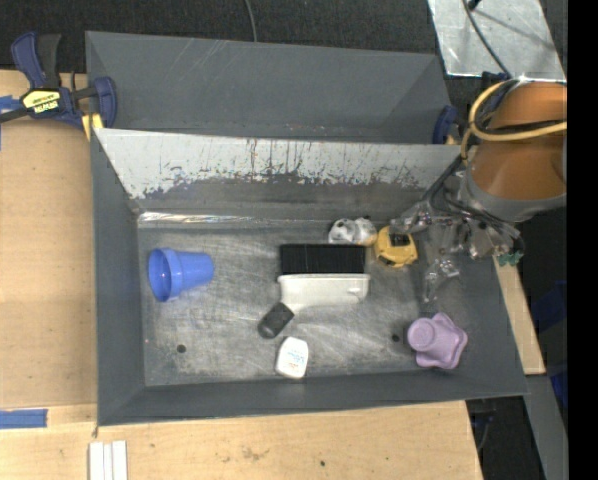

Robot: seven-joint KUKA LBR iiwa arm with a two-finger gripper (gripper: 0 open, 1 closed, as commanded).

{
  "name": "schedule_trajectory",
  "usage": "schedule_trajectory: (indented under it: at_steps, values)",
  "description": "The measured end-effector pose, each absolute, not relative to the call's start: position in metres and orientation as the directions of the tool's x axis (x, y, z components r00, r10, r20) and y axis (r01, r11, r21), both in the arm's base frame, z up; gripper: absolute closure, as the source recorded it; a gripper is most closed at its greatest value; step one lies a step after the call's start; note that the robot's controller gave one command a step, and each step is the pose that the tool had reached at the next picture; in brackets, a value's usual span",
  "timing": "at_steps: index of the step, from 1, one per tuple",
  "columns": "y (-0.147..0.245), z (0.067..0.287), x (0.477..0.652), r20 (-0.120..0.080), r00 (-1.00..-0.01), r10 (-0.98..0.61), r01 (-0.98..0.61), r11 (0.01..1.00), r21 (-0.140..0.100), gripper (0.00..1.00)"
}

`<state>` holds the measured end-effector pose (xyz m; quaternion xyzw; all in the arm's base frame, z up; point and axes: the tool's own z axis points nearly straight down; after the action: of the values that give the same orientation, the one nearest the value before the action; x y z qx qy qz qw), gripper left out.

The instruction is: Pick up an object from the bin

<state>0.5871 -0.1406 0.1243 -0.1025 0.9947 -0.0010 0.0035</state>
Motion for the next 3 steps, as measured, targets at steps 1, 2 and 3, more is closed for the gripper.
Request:
schedule_trajectory:
  at_steps: [1,2,3]
  values:
    - [-0.108,0.097,0.586,-0.005,-0.999,-0.036,-0.036,0.999,-0.002,0.00]
    - [-0.106,0.083,0.608,-0.010,-0.985,-0.171,-0.170,0.985,-0.012,0.00]
    - [-0.083,0.075,0.626,-0.005,-0.996,-0.086,-0.086,0.996,-0.002,0.00]
